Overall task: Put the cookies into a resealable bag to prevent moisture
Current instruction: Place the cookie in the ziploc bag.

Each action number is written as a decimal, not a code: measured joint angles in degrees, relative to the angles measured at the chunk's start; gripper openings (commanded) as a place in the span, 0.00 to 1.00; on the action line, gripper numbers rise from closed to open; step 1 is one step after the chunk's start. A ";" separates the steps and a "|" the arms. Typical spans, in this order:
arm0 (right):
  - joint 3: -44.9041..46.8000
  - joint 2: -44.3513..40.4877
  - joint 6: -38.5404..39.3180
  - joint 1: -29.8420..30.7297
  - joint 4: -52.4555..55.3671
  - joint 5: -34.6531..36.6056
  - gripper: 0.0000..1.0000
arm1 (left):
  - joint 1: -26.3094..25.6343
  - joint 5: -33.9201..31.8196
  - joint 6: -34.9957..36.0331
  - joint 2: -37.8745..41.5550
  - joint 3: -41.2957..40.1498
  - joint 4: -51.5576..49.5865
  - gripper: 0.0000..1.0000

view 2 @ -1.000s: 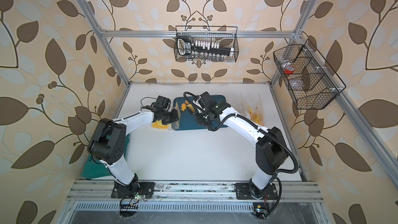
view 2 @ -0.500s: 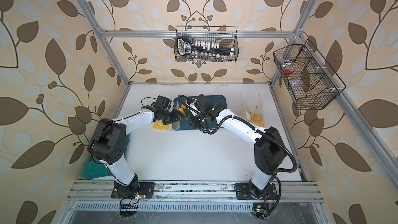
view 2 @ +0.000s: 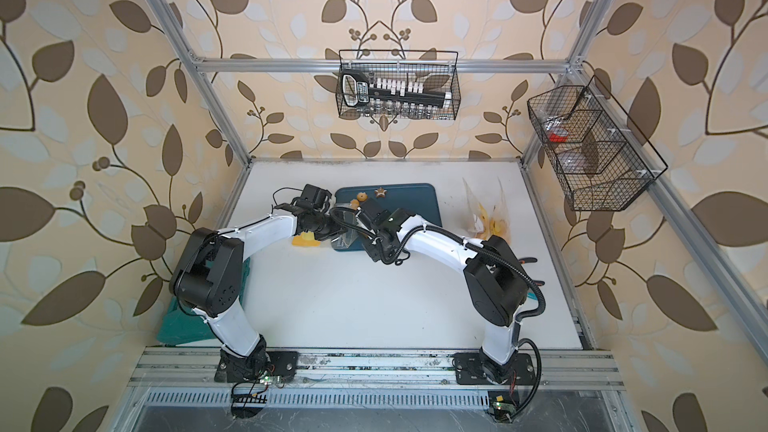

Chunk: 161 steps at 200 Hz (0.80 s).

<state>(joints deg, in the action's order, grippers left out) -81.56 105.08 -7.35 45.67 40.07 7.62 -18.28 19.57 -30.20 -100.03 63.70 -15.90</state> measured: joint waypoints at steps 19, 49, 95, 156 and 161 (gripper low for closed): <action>0.13 -0.22 1.84 0.57 -1.42 0.96 0.26 | 0.00 1.09 0.20 0.00 -0.02 0.52 0.00; 0.44 -0.66 4.94 1.20 -3.58 1.07 0.27 | 0.00 2.12 0.87 0.00 -0.28 1.42 0.00; -0.02 -0.28 8.68 1.22 -3.41 3.45 0.26 | -0.04 3.26 1.95 0.44 -1.99 2.60 0.00; -2.75 2.10 11.28 1.25 -3.56 5.46 0.26 | -0.92 4.61 3.06 2.38 -3.10 3.82 0.00; -2.89 2.12 11.52 1.25 -3.58 5.49 0.26 | -0.92 4.61 3.10 2.47 -3.10 3.80 0.00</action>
<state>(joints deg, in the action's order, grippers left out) -84.44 107.20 4.16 46.92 36.49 13.10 -19.20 24.18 -27.09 -97.56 60.60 -12.10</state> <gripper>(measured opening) 0.265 0.047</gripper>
